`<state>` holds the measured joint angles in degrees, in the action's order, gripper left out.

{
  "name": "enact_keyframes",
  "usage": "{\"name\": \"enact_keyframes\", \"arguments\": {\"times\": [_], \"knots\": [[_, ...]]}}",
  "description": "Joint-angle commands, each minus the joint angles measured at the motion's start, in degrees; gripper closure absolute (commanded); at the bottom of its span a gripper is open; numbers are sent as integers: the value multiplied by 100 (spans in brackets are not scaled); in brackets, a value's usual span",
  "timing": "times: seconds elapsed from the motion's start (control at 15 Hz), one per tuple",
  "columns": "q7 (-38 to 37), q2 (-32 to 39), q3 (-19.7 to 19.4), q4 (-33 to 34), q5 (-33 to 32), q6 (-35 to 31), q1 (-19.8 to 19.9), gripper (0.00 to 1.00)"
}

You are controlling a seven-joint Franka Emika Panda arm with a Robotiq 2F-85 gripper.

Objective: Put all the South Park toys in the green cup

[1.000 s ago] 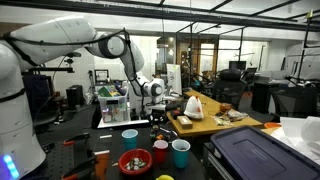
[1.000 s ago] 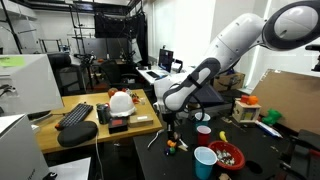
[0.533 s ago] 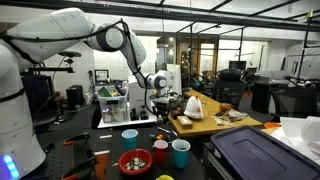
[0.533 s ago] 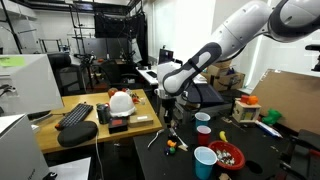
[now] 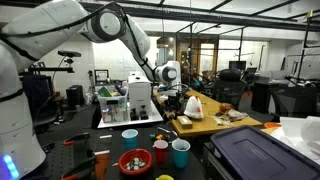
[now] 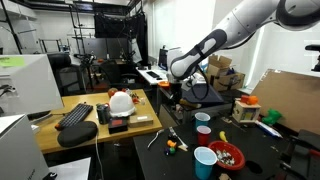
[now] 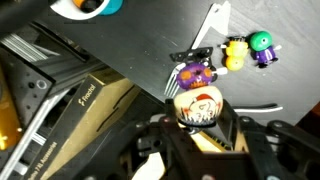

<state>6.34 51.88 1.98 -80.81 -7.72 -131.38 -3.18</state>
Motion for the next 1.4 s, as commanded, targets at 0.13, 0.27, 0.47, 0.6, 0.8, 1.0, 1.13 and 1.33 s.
{"name": "enact_keyframes", "arguments": {"times": [0.13,0.27,0.47,0.6,0.8,1.0,1.13,1.33], "knots": [[-1097,-218,-547,-425,58,-154,0,80],[-1475,-131,-776,-418,17,-144,0,80],[-1911,-64,-1046,-458,6,-91,38,80],[-2118,-1,-1204,-477,-26,-57,51,80],[-2304,103,-1354,-511,-56,-32,59,80],[-2374,249,-1412,-502,-75,-26,54,80],[-2423,324,-1435,-507,-102,-52,20,80],[-2450,408,-1456,-502,-135,-90,-19,80]]}}
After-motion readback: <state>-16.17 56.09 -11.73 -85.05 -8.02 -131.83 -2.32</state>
